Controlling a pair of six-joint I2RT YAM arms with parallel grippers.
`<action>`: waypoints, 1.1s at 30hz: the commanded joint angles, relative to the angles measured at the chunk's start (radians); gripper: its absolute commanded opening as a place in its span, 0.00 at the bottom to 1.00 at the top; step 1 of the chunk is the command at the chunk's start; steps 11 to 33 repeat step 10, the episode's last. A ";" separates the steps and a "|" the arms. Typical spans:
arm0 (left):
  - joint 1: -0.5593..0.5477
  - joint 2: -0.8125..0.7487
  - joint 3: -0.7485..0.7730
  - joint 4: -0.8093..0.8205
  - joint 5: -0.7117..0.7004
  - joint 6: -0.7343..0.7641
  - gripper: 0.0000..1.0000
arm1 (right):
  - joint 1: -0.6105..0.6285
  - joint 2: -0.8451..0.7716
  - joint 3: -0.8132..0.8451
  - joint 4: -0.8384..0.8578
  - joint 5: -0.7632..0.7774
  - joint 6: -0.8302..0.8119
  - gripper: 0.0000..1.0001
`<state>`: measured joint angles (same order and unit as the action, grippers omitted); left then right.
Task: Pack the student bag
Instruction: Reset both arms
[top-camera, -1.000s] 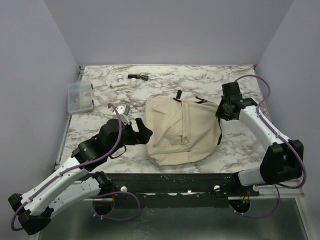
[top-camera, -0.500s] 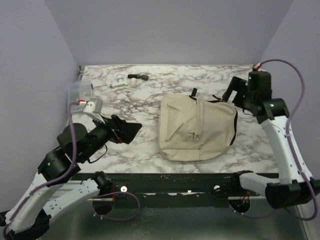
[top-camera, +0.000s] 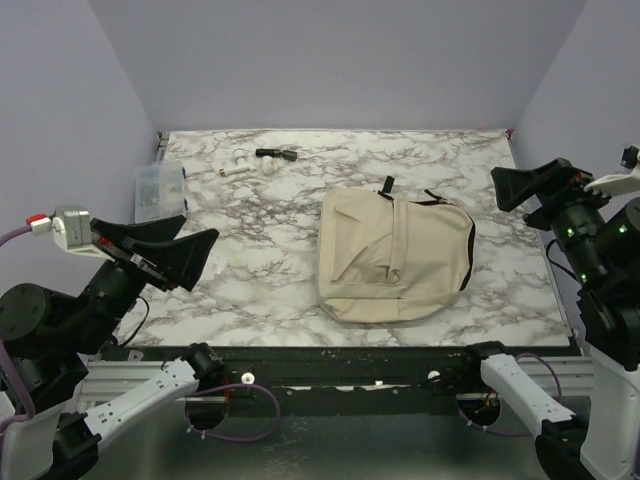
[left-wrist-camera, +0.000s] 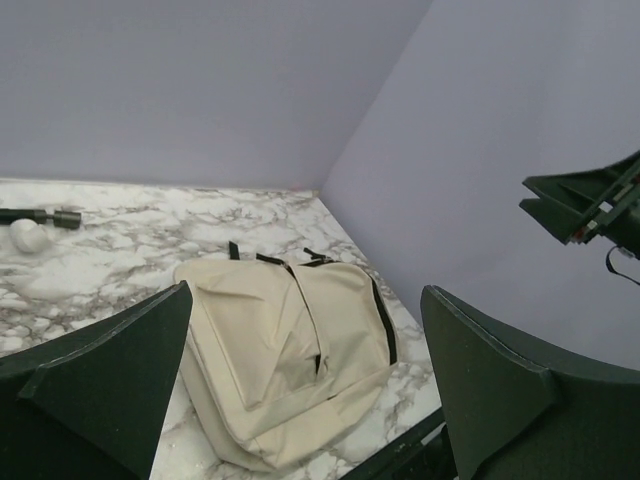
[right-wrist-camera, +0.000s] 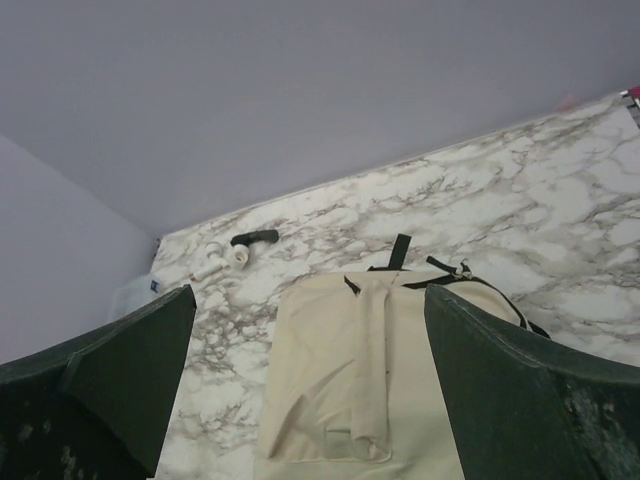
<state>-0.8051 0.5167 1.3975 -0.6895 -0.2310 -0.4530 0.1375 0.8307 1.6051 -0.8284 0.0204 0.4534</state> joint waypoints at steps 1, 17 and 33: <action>0.005 -0.042 0.011 -0.030 -0.098 0.056 0.98 | 0.003 -0.054 0.001 0.003 0.107 -0.002 1.00; 0.005 -0.068 0.009 -0.031 -0.110 0.056 0.98 | 0.003 -0.071 -0.008 -0.048 0.166 -0.005 1.00; 0.005 -0.068 0.009 -0.031 -0.110 0.056 0.98 | 0.003 -0.071 -0.008 -0.048 0.166 -0.005 1.00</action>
